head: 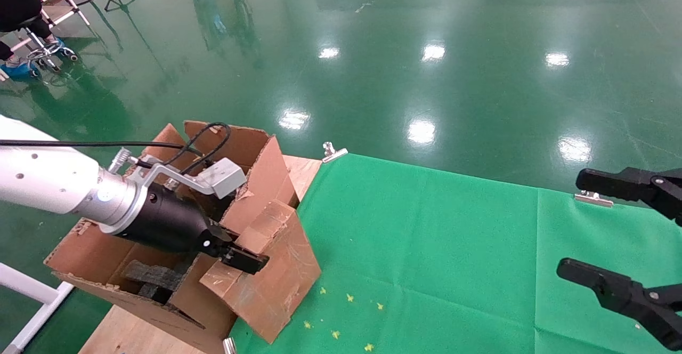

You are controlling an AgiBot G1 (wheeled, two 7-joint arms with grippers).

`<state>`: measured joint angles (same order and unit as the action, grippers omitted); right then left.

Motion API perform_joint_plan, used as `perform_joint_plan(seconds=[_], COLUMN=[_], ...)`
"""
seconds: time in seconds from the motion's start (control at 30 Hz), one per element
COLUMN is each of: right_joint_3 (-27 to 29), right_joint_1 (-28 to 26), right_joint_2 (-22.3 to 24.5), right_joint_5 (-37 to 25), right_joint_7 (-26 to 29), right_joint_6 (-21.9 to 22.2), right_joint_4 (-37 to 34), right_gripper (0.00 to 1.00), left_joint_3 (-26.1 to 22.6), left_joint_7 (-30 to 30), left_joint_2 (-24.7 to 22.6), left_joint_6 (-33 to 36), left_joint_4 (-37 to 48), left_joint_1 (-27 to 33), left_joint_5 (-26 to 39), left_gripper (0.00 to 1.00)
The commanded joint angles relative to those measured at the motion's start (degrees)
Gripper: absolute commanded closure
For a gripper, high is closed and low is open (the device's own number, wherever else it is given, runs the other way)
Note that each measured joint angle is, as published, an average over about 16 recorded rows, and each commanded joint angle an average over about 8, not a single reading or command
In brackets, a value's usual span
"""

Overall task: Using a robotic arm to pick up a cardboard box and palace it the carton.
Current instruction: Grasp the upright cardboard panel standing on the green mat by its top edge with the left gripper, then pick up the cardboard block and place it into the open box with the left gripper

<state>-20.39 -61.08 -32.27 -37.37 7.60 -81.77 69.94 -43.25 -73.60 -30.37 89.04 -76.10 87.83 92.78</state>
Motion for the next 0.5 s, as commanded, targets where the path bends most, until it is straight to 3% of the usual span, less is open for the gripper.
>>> perform_joint_plan(seconds=[0.03,0.27,0.5], right_joint_3=[0.00,0.00,0.00], right_joint_1=[0.00,0.00,0.00], right_joint_2=[0.00,0.00,0.00], right_joint_5=[0.00,0.00,0.00], right_joint_7=[0.00,0.00,0.00], right_joint_6=[0.00,0.00,0.00], right_joint_4=[0.00,0.00,0.00], right_gripper=[0.00,0.00,0.00], left_joint_3=[-0.13,2.83,7.73], left_joint_7=[0.09,1.77,8.00], left_joint_2=[-0.08,1.37,2.40], left_joint_6=[-0.09,-1.72,-1.60], left_joint_4=[0.01,4.72,14.93], left_joint_1=[-0.07,3.17,11.80], left_joint_5=[0.18,-3.74,-7.50], left_gripper=[1.00,1.00,1.00])
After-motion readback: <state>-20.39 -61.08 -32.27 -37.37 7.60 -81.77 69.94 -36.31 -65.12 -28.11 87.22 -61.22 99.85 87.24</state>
